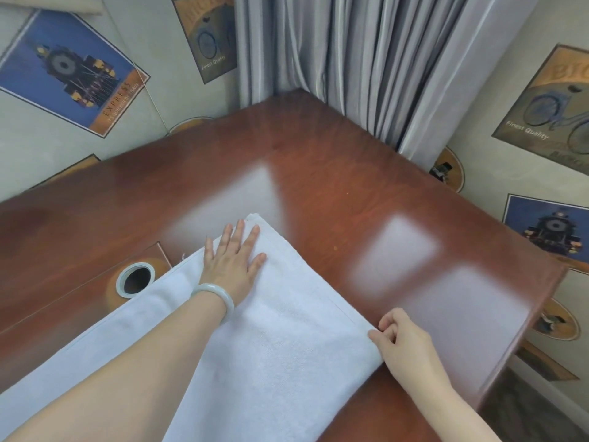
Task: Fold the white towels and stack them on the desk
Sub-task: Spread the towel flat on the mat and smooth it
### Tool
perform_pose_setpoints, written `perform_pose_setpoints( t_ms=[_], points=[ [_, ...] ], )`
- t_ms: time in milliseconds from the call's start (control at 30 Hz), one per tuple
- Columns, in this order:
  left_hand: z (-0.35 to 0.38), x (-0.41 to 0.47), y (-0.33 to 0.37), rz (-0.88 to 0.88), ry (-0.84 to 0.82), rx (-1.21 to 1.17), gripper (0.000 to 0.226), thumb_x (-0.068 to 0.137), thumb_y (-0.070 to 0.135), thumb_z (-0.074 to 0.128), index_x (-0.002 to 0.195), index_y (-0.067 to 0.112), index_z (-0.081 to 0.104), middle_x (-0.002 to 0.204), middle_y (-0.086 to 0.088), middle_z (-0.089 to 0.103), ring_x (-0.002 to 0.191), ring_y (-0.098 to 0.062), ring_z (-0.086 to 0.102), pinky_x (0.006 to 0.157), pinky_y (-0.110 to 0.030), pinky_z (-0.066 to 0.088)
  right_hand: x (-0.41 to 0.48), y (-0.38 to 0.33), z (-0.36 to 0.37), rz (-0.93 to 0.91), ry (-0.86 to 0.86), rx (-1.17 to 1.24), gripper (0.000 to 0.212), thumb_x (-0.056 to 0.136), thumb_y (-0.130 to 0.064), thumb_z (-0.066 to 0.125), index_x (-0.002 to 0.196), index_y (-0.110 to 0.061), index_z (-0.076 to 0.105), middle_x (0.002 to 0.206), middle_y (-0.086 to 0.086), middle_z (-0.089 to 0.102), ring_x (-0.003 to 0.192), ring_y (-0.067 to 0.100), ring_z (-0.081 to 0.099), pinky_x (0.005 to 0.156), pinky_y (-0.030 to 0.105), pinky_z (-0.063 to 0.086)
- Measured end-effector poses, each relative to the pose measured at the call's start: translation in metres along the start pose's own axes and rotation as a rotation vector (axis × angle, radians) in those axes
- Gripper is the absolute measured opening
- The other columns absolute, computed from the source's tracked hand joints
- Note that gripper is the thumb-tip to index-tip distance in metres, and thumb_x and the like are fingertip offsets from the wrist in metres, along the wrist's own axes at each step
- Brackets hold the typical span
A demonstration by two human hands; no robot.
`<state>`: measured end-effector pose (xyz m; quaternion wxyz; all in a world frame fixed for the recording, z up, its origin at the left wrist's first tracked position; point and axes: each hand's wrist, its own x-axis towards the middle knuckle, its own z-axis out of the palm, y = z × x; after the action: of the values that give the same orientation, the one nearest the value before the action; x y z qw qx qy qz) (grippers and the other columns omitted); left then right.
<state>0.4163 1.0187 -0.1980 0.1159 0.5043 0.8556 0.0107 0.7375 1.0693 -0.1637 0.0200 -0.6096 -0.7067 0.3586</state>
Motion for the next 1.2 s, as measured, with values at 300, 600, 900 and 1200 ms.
perform_pose_setpoints(
  t_ms=[300, 600, 900, 1200],
  points=[
    [0.017, -0.031, 0.023, 0.3, 0.025, 0.149, 0.064, 0.096, 0.057, 0.009, 0.156, 0.035, 0.011, 0.165, 0.004, 0.003, 0.152, -0.02, 0.007, 0.116, -0.061, 0.003, 0.002, -0.026, 0.07, -0.721, 0.156, -0.451, 0.058, 0.097, -0.043, 0.036, 0.151, -0.022, 0.038, 0.16, 0.002, 0.027, 0.145, 0.023, 0.032, 0.114, 0.044, 0.022],
    [-0.012, -0.018, 0.025, 0.226, 0.134, 0.144, 0.062, 0.099, 0.048, 0.014, 0.155, 0.023, 0.021, 0.162, -0.01, 0.023, 0.15, -0.03, 0.017, 0.115, -0.065, 0.013, 0.003, -0.018, 0.074, -0.648, 0.107, -0.462, 0.06, 0.1, -0.044, 0.03, 0.156, -0.026, 0.02, 0.164, -0.002, 0.017, 0.15, 0.019, 0.018, 0.118, 0.043, 0.018],
    [-0.022, -0.044, -0.052, -0.392, 0.198, 0.007, 0.058, 0.104, 0.04, 0.022, 0.155, 0.011, 0.024, 0.163, -0.015, 0.015, 0.15, -0.033, 0.01, 0.119, -0.055, 0.006, 0.005, -0.016, 0.073, -0.649, 0.118, -0.538, 0.059, 0.1, -0.044, 0.025, 0.156, -0.027, 0.022, 0.163, -0.001, 0.019, 0.149, 0.019, 0.02, 0.118, 0.042, 0.017],
    [0.046, -0.179, -0.026, -0.298, 0.218, -0.002, 0.067, 0.094, 0.048, 0.03, 0.15, 0.012, 0.038, 0.159, -0.013, 0.027, 0.147, -0.031, 0.024, 0.112, -0.057, 0.019, -0.013, -0.113, 0.109, -0.911, 0.254, -0.541, 0.046, 0.084, -0.024, 0.046, 0.126, -0.009, 0.059, 0.148, 0.014, 0.046, 0.142, 0.034, 0.034, 0.112, 0.057, 0.018]
  ],
)
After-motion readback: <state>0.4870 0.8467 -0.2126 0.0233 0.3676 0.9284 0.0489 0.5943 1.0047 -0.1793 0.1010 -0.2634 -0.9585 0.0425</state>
